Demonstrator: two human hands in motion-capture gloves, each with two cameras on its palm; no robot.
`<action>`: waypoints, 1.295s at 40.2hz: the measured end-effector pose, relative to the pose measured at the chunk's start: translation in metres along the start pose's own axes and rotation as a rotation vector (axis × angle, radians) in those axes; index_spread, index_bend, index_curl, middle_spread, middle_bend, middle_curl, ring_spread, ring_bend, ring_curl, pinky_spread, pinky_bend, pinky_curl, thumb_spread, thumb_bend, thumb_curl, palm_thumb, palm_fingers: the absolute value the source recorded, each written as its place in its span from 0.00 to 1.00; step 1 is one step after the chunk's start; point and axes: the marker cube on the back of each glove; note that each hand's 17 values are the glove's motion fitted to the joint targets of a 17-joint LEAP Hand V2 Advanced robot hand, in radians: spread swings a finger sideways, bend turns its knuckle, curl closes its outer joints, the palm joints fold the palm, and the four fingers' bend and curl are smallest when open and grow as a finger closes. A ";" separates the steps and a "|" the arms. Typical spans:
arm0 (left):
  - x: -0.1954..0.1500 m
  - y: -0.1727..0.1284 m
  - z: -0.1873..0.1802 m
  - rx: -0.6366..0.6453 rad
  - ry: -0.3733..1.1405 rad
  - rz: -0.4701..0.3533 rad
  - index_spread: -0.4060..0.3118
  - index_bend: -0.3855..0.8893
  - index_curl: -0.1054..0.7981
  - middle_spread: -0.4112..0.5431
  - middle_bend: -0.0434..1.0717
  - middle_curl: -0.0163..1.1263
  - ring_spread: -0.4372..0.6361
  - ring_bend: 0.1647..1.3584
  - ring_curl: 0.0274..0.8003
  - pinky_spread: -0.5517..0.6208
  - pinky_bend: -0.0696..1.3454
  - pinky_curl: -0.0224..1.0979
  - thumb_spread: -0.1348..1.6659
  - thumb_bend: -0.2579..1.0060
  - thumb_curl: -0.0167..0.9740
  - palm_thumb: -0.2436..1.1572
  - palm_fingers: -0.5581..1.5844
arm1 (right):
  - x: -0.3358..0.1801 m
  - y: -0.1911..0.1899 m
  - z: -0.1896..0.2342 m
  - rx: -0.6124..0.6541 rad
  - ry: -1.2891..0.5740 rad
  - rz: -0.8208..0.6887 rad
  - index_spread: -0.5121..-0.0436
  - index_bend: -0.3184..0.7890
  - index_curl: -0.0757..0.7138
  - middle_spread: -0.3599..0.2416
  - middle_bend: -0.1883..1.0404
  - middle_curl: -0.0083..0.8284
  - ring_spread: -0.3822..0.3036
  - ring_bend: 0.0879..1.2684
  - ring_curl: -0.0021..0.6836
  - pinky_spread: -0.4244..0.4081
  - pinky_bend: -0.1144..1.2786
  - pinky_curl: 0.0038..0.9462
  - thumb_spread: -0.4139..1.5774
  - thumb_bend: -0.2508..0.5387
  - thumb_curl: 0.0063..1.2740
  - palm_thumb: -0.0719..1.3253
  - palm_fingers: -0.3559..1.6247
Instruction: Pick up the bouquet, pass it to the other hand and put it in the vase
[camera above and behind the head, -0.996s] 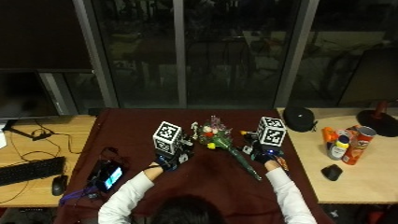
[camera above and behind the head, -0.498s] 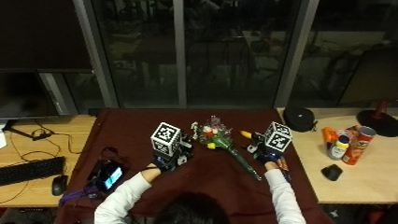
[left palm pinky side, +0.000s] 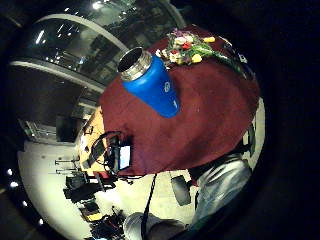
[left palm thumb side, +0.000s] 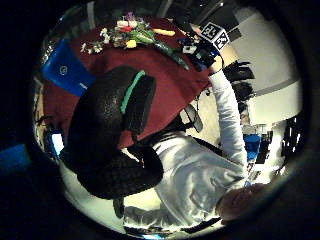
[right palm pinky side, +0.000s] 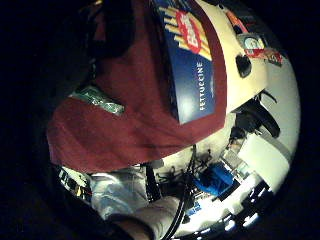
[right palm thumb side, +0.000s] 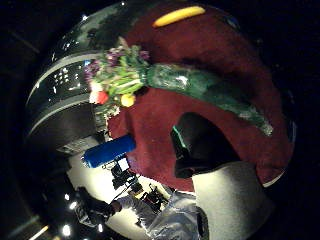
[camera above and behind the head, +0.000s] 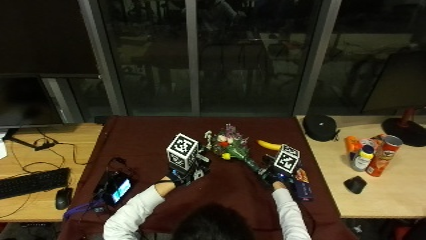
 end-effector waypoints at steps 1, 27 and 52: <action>0.000 0.000 0.000 0.000 0.004 0.000 0.49 0.43 0.47 0.61 0.19 0.25 0.68 0.29 0.29 0.79 0.26 0.28 0.72 0.19 0.27 0.35 0.40 | 0.002 -0.005 0.005 0.020 0.012 0.002 0.77 0.29 0.19 0.61 0.41 0.46 0.44 0.55 0.54 0.55 0.65 0.38 0.75 0.31 0.24 0.40 0.51; -0.012 0.005 0.009 -0.069 0.012 -0.022 0.50 0.43 0.49 0.62 0.19 0.26 0.68 0.29 0.31 0.77 0.27 0.31 0.72 0.19 0.29 0.35 0.39 | -0.007 0.008 0.034 0.040 0.189 0.182 0.60 0.57 0.38 0.43 0.49 0.55 0.33 0.42 0.52 0.36 0.46 0.31 0.75 0.45 0.31 0.71 0.73; 0.004 -0.039 0.009 -0.062 0.328 -0.019 0.51 0.44 0.51 0.63 0.18 0.25 0.67 0.30 0.33 0.72 0.29 0.33 0.72 0.19 0.29 0.35 0.41 | -0.043 -0.016 -0.018 0.544 -0.694 -0.195 0.65 0.74 0.67 0.30 0.79 0.75 0.27 0.69 0.77 0.19 0.52 0.45 0.71 0.30 0.30 0.71 0.94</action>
